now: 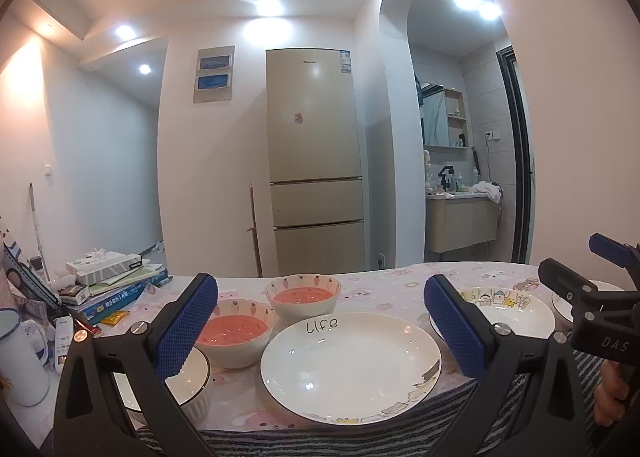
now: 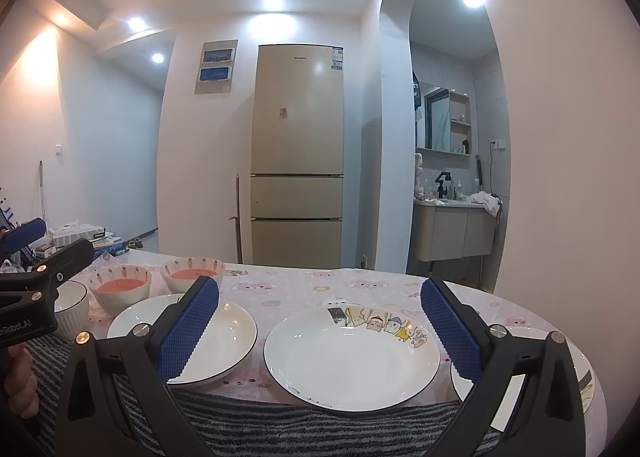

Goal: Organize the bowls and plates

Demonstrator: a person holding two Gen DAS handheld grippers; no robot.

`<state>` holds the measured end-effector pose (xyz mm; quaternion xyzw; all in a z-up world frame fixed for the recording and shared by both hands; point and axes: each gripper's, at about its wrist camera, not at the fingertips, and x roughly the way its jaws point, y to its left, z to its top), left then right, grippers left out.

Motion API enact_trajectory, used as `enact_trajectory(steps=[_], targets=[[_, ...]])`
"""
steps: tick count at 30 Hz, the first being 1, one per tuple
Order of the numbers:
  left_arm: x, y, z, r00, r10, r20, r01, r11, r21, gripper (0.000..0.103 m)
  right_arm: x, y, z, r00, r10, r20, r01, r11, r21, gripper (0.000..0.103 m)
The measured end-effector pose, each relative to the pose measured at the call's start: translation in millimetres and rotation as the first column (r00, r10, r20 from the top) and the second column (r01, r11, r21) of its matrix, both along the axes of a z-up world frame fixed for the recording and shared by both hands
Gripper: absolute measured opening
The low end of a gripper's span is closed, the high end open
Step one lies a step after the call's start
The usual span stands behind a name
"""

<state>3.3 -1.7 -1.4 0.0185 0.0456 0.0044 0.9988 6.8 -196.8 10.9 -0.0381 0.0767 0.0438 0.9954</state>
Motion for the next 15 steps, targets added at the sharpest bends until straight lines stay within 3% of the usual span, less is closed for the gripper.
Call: enact_trajectory(steps=[8,15], targets=[[1.1,10.5,3.8,1.0,0.005,-0.016,-0.006,0.999,-0.033,0.103,6.3,0.8,6.4,0.999,0.026,-0.037,-0.026,1.0,-0.006,0.103],[-4.4,20.3,28.1,1.0,-0.007,-0.007,0.006,0.999,-0.049,0.103,-9.5,-6.9,45.1,0.999,0.045,0.025,-0.046,0.998,0.05,0.103]])
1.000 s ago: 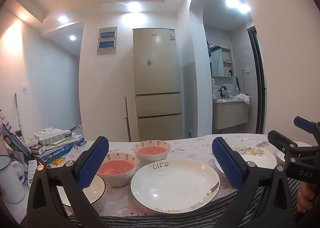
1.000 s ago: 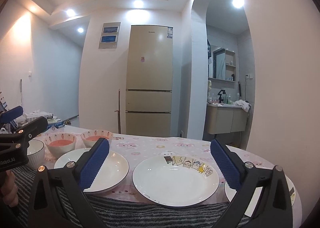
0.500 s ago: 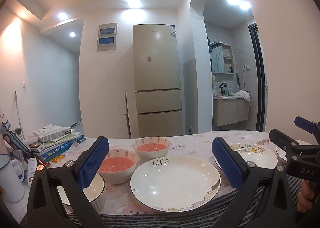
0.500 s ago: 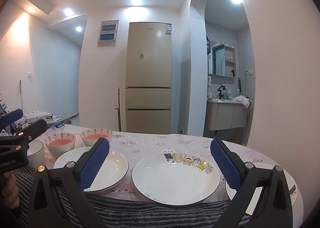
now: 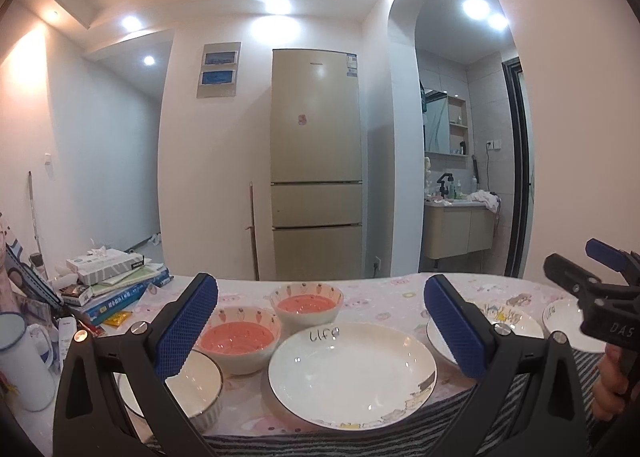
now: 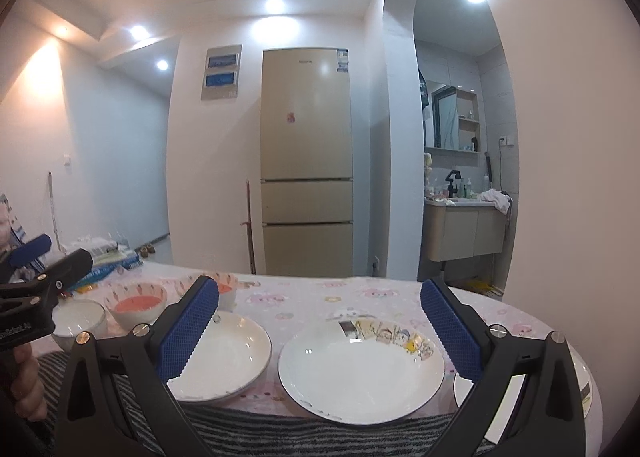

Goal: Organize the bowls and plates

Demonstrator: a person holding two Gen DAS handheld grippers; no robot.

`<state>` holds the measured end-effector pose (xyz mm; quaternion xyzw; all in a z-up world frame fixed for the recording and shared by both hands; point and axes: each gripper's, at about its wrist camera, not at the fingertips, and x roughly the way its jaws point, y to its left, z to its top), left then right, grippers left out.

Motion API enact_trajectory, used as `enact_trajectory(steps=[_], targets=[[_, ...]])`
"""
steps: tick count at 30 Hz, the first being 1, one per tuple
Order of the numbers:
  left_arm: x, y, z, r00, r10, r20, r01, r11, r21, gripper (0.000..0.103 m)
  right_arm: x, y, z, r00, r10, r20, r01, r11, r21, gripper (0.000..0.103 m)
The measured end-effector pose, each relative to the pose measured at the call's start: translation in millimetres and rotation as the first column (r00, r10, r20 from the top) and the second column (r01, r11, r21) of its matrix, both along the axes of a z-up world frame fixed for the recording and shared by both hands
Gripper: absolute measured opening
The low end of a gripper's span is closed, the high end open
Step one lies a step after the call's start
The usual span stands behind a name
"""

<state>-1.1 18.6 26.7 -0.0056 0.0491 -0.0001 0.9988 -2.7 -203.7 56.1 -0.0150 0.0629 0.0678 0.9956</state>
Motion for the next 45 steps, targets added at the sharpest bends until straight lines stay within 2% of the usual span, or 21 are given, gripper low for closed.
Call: enact_trajectory(steps=[3,5,6,8,13,25,29,32,34,37,41,45], targets=[[-4.1,3.8,19.4,0.998,0.059,0.016,-0.059,0.998,0.027,0.103,-8.3,-2.8,18.4,0.999,0.001,0.036,-0.002,1.0,0.018,0.103],[-4.2,6.1,32.0,0.981,0.193,0.022,-0.194,0.979,0.068,0.103,-14.7,-1.4,34.7,0.997,0.009,0.074,-0.01,1.0,0.015,0.103],[-5.4,8.3,37.6,0.974,0.223,0.035,-0.225,0.972,0.073,0.103,-17.3,0.1,40.2,0.996,0.01,0.091,-0.011,1.0,0.009,0.103],[-9.8,14.6,48.2,0.975,0.212,0.06,-0.215,0.975,0.06,0.103,-22.3,2.7,48.1,0.993,0.014,0.121,-0.015,1.0,0.003,0.103],[-15.2,18.4,63.3,0.982,0.181,0.057,-0.183,0.982,0.042,0.103,-32.9,4.0,57.8,0.987,-0.013,0.162,0.011,1.0,0.01,0.103],[-21.1,-8.5,60.8,0.986,0.134,0.095,-0.141,0.987,0.073,0.103,-21.0,-9.2,53.6,0.992,-0.047,0.118,0.041,0.998,0.046,0.103],[-21.3,-14.3,56.5,0.988,0.122,0.095,-0.133,0.985,0.112,0.103,-17.9,-9.9,50.6,0.993,-0.049,0.105,0.045,0.998,0.041,0.103],[-13.1,-17.3,47.5,0.995,0.089,0.032,-0.093,0.985,0.144,0.103,-14.4,-7.3,39.9,0.996,-0.046,0.081,0.044,0.999,0.028,0.103],[-6.4,-12.3,37.5,0.998,0.059,-0.031,-0.055,0.991,0.124,0.103,-10.0,-7.4,30.2,0.998,-0.049,0.048,0.048,0.999,0.018,0.103],[2.4,-0.6,19.2,0.992,0.035,-0.12,-0.026,0.997,0.07,0.103,5.3,-4.9,2.7,0.997,-0.044,-0.065,0.044,0.999,-0.007,0.103],[19.4,14.6,-11.9,0.971,0.041,-0.234,-0.034,0.999,0.031,0.103,26.1,3.3,-22.4,0.985,-0.07,-0.159,0.059,0.996,-0.072,0.103],[34.3,27.6,-30.2,0.936,0.059,-0.346,-0.054,0.998,0.025,0.103,44.5,11.7,-16.6,0.971,-0.041,-0.234,0.026,0.997,-0.069,0.103]])
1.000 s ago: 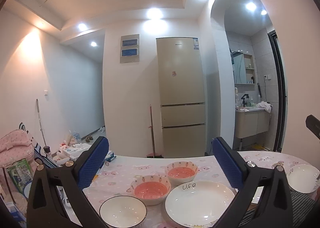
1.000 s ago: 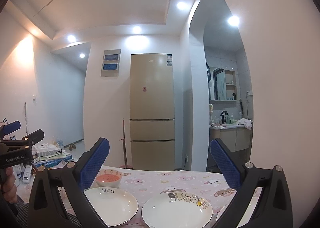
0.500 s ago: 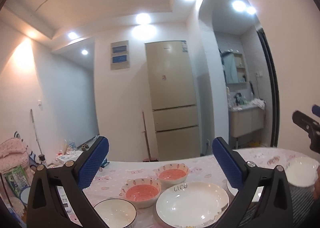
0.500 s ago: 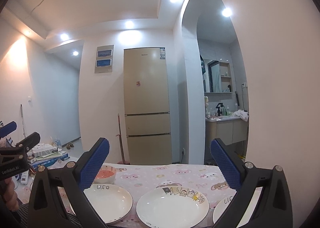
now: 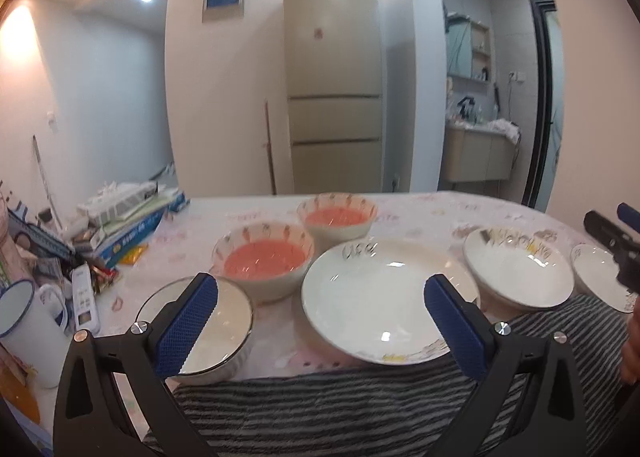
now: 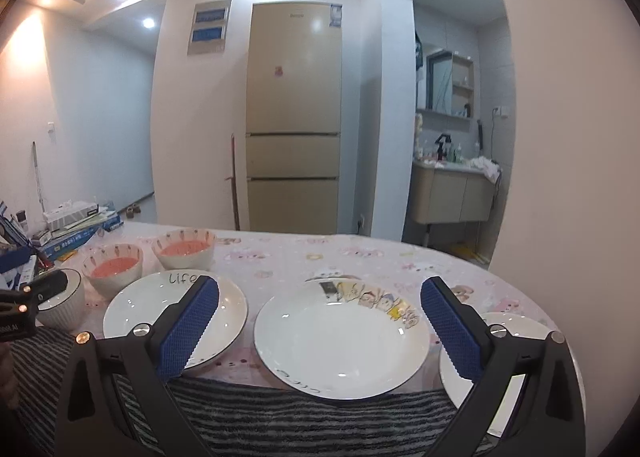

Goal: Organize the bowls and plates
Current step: 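Move both grippers down toward the pink strawberry bowl beside the 'Life' plate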

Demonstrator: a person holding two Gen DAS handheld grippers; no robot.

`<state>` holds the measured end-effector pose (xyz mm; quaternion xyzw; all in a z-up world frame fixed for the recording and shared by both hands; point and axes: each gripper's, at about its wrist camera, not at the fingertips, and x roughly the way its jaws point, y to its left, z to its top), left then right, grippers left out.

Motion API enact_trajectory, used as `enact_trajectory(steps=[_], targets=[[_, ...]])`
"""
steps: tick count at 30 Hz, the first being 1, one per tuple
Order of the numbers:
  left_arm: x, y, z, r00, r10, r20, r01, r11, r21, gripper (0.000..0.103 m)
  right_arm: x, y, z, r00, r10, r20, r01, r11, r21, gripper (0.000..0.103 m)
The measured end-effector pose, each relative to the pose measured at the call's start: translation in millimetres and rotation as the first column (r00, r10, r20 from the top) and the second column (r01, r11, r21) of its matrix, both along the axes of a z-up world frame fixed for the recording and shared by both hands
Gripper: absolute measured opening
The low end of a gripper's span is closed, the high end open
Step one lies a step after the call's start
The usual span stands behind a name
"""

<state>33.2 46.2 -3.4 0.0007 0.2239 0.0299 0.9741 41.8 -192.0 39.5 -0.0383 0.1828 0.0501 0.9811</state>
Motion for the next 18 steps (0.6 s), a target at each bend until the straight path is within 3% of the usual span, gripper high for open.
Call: enact_trajectory(steps=[4,8,10,13,15,18], targets=[[6.8,26.3,16.3,0.999,0.043,-0.028,-0.044,0.999,-0.027,0.103,11.7,19.5,21.3,0.998,0.05,-0.036,-0.05,0.999,0.012,0.103],[22.8,51.6,53.2,0.997,0.067,-0.047,-0.068,0.998,-0.013,0.103,45.6,56.8,49.5,0.976,0.148,-0.16,-0.139,0.988,0.062,0.103],[32.7,66.1,72.3,0.996,0.08,-0.036,-0.081,0.997,-0.019,0.103,66.5,79.8,58.3,0.943,0.231,-0.241,-0.208,0.971,0.118,0.102],[52.4,94.2,87.0,0.991,0.107,-0.081,-0.113,0.991,-0.076,0.102,94.8,118.2,65.4,0.893,0.317,-0.32,-0.279,0.947,0.161,0.099],[63.7,112.6,89.5,0.988,0.122,-0.099,-0.133,0.984,-0.117,0.1,112.3,147.1,65.2,0.864,0.364,-0.347,-0.325,0.931,0.166,0.09],[92.0,132.3,78.6,0.976,0.123,-0.18,-0.146,0.982,-0.119,0.099,138.9,179.5,51.2,0.82,0.4,-0.409,-0.349,0.916,0.197,0.078]])
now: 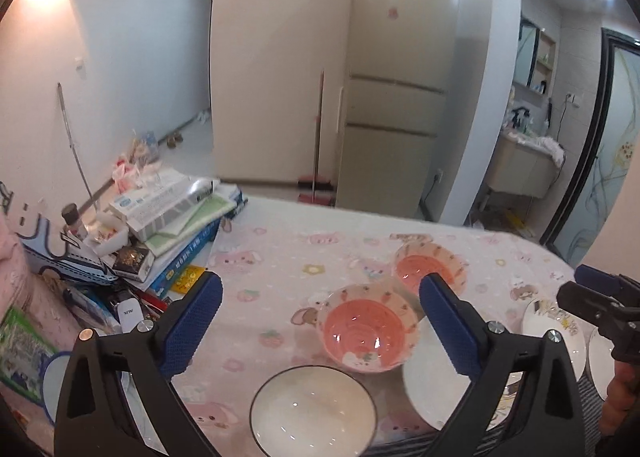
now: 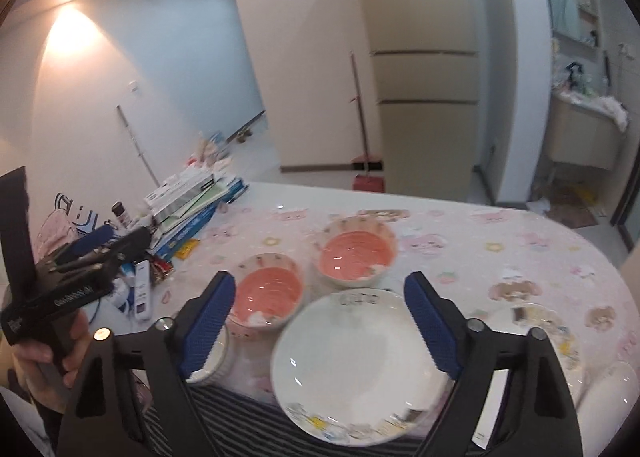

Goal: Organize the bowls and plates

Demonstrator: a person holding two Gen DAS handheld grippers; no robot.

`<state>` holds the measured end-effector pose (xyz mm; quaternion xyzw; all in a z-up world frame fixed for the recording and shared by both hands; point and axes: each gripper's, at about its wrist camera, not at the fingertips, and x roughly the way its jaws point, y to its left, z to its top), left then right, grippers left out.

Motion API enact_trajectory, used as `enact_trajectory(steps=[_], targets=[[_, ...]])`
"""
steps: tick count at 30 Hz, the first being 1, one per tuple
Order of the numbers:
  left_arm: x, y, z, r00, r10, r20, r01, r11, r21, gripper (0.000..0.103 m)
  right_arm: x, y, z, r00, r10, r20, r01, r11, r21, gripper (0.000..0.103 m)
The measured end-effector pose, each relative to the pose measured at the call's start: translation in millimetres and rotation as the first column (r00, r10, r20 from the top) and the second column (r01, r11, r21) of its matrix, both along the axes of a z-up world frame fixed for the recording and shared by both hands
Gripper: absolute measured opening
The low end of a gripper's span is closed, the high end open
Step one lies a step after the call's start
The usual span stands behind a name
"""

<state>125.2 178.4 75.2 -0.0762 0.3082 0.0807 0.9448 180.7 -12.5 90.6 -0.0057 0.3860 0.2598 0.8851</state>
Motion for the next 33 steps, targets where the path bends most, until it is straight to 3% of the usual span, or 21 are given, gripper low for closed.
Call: enact_trajectory(steps=[2,5,7,10,13,16,17,18,21,22,25,31,33], targets=[[26.9,16.2,-22.7,0.992,-0.037,-0.124,0.025,0.995,-0.098,0.099,22.4,26.6,-23.6,0.995,0.03,-0.09,-0.031,1.0,-0.004,0.067],[49.1,39.2,-58.1,0.981,0.006,-0.194,-0.044,0.98,-0.193,0.092,49.1,55.5,-66.7,0.979,0.032,-0.2,-0.039,0.999,-0.031,0.049],[64.6,48.3,-80.4,0.966,0.004,-0.257,-0.062,0.974,-0.219,0.076,67.0,69.4,-96.6,0.966,0.014,-0.259,-0.034,0.997,-0.07,0.046],[81.6,55.2,-100.2,0.949,-0.041,-0.311,-0.054,0.955,-0.291,0.061,82.0,75.5,-119.7,0.952,0.004,-0.305,-0.032,0.996,-0.087,0.037],[88.2,48.5,-101.9,0.947,-0.054,-0.315,-0.027,0.969,-0.247,0.054,87.7,80.8,-129.9,0.945,0.028,-0.327,-0.062,0.994,-0.095,0.036],[98.6,37.3,-105.9,0.932,-0.074,-0.354,0.014,0.985,-0.17,0.054,89.4,85.7,-135.8,0.944,0.019,-0.328,-0.062,0.991,-0.12,0.027],[102.9,34.8,-110.7,0.922,-0.069,-0.381,0.017,0.99,-0.136,0.054,89.4,87.7,-137.0,0.953,0.003,-0.303,-0.054,0.986,-0.159,0.013],[105.6,33.0,-114.2,0.915,-0.063,-0.398,0.018,0.993,-0.114,0.054,88.8,88.6,-136.6,0.958,-0.002,-0.287,-0.05,0.983,-0.175,0.007],[114.2,33.0,-124.4,0.901,-0.084,-0.426,0.029,0.991,-0.133,0.05,94.0,88.9,-143.4,0.946,0.004,-0.324,-0.062,0.984,-0.168,0.007],[117.7,32.7,-129.0,0.886,-0.081,-0.456,0.023,0.991,-0.131,0.037,95.7,88.6,-147.9,0.939,0.006,-0.343,-0.067,0.984,-0.166,0.007],[127.6,29.2,-145.4,0.844,-0.108,-0.525,0.027,0.987,-0.161,0.024,99.4,89.7,-161.5,0.924,0.015,-0.383,-0.078,0.986,-0.148,0.008],[130.3,11.6,-158.3,0.824,-0.14,-0.549,0.074,0.987,-0.141,0.018,103.9,88.0,-170.7,0.916,0.031,-0.4,-0.07,0.994,-0.082,0.008],[129.9,11.6,-159.3,0.828,-0.11,-0.55,0.05,0.991,-0.123,0.016,103.5,87.6,-171.0,0.917,0.034,-0.396,-0.071,0.994,-0.078,0.008]])
